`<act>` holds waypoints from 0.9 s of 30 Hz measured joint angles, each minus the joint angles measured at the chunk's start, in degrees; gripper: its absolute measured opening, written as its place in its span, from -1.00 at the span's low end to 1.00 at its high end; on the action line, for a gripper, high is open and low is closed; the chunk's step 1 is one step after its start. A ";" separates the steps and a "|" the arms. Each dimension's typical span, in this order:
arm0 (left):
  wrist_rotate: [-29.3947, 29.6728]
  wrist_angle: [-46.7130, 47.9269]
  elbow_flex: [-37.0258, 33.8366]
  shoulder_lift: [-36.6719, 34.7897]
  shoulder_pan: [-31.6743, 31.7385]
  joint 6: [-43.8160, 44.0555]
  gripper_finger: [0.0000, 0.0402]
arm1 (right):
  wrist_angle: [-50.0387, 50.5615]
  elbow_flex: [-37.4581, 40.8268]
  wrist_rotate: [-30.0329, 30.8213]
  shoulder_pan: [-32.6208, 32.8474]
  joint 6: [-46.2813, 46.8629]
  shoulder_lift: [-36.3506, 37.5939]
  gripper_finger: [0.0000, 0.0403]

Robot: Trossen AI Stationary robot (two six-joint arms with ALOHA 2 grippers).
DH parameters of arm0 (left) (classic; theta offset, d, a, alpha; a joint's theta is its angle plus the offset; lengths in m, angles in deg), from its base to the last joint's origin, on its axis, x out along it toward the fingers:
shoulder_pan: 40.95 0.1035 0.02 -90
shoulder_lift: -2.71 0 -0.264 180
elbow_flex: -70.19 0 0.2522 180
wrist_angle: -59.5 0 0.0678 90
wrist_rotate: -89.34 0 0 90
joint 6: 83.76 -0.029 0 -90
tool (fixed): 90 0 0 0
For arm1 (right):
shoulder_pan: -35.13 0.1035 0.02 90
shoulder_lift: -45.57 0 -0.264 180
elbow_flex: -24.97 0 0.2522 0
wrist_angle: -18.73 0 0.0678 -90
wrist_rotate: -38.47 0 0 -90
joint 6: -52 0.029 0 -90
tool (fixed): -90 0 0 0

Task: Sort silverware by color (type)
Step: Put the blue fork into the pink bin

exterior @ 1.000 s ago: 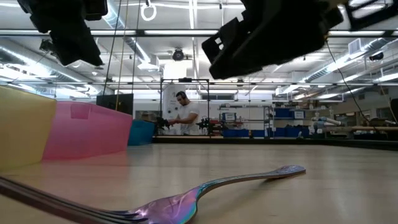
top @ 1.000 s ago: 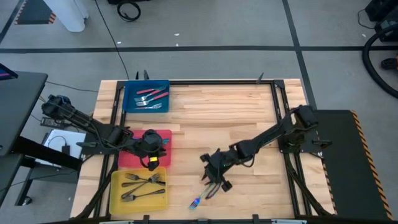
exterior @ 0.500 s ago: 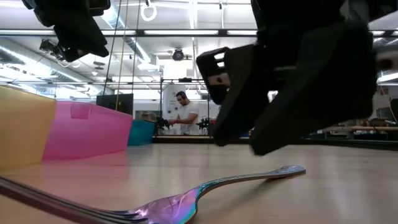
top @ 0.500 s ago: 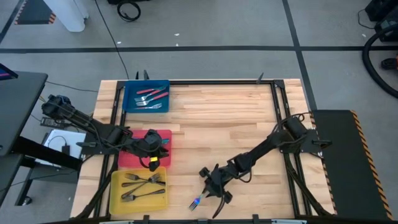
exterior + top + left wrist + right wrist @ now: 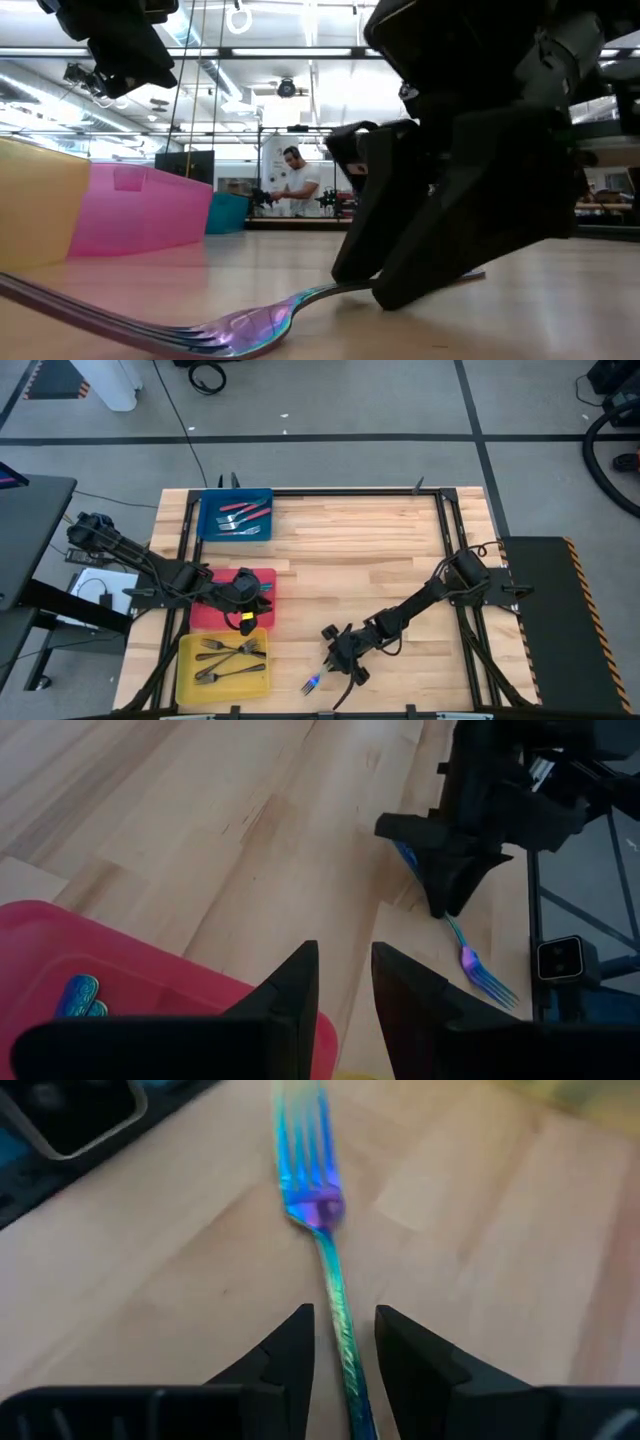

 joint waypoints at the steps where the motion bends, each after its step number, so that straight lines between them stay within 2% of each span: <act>1: 0.02 -0.01 0.00 0.00 0.00 0.00 -0.52 | 0.71 -0.04 1.69 -0.09 1.63 0.13 -0.42; 8: 0.02 -0.04 0.00 0.00 0.00 -0.07 -0.52 | 2.12 -0.10 5.50 -1.99 12.62 0.25 -0.53; 15: 0.02 -0.04 0.00 0.00 0.00 -0.19 -0.52 | 2.41 -0.04 6.87 -2.28 15.79 0.25 -0.92; 20: 0.40 -0.01 0.00 0.02 0.00 -0.20 -0.52 | 1.76 0.07 7.25 -2.39 15.76 0.18 -0.89; 27: 8.01 -0.06 0.00 0.02 0.69 -0.62 -0.52 | 3.43 0.45 8.69 -6.14 11.52 3.90 -0.92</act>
